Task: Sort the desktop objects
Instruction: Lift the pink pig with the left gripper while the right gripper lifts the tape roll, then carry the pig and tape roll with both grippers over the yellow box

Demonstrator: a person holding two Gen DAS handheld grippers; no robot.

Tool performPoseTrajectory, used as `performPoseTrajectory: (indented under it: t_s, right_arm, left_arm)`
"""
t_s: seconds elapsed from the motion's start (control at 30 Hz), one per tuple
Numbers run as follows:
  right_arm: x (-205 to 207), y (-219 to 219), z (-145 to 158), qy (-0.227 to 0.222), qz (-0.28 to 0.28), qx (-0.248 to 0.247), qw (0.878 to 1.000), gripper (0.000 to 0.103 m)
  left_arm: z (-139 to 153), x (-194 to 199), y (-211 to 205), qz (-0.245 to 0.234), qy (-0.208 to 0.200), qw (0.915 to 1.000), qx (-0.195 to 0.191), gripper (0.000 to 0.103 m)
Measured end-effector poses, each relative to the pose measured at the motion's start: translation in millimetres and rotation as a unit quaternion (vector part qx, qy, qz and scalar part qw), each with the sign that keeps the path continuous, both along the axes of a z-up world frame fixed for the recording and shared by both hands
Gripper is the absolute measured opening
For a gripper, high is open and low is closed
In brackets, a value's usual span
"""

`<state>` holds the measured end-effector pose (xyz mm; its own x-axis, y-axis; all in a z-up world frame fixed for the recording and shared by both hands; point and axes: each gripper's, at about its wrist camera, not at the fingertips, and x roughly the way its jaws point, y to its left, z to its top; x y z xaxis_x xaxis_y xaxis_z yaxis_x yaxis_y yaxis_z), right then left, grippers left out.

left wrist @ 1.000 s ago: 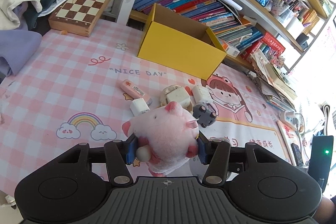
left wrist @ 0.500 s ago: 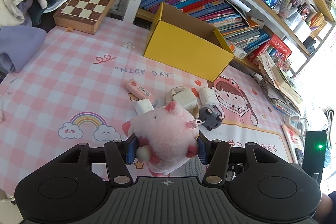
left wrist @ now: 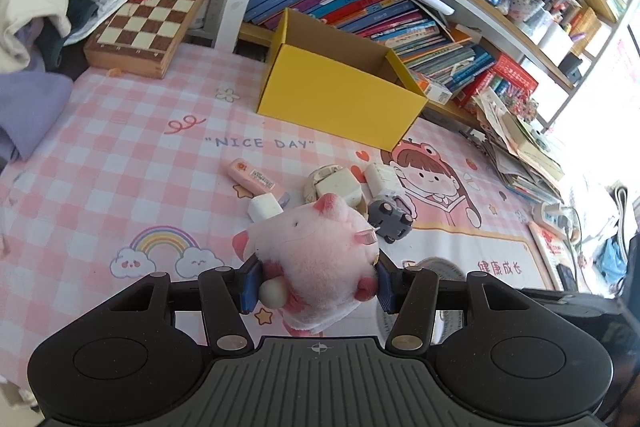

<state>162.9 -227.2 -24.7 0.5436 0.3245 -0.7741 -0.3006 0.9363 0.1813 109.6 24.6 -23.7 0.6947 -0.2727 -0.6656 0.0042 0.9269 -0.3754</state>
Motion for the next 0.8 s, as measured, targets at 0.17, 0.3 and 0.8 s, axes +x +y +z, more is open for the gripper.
performPoseTrajectory:
  t_s: [0.17,0.3,0.8]
  right_arm:
    - [-7,-1,14,-0.016,0.002,0.001,1.0,0.008]
    - [-8,-3,27,-0.03,0.0,-0.001,1.0,0.007]
    - [-7,-9,51,-0.055,0.016,-0.024,0.998,0.008]
  left_arm:
    - [8,-1,1,-0.017,-0.015,0.9996,0.015,0.053]
    - [16,0,5,-0.027,-0.028,0.9988,0.029,0.053]
    - [36,13,-5,-0.083,-0.051,0.9925,0.073,0.053]
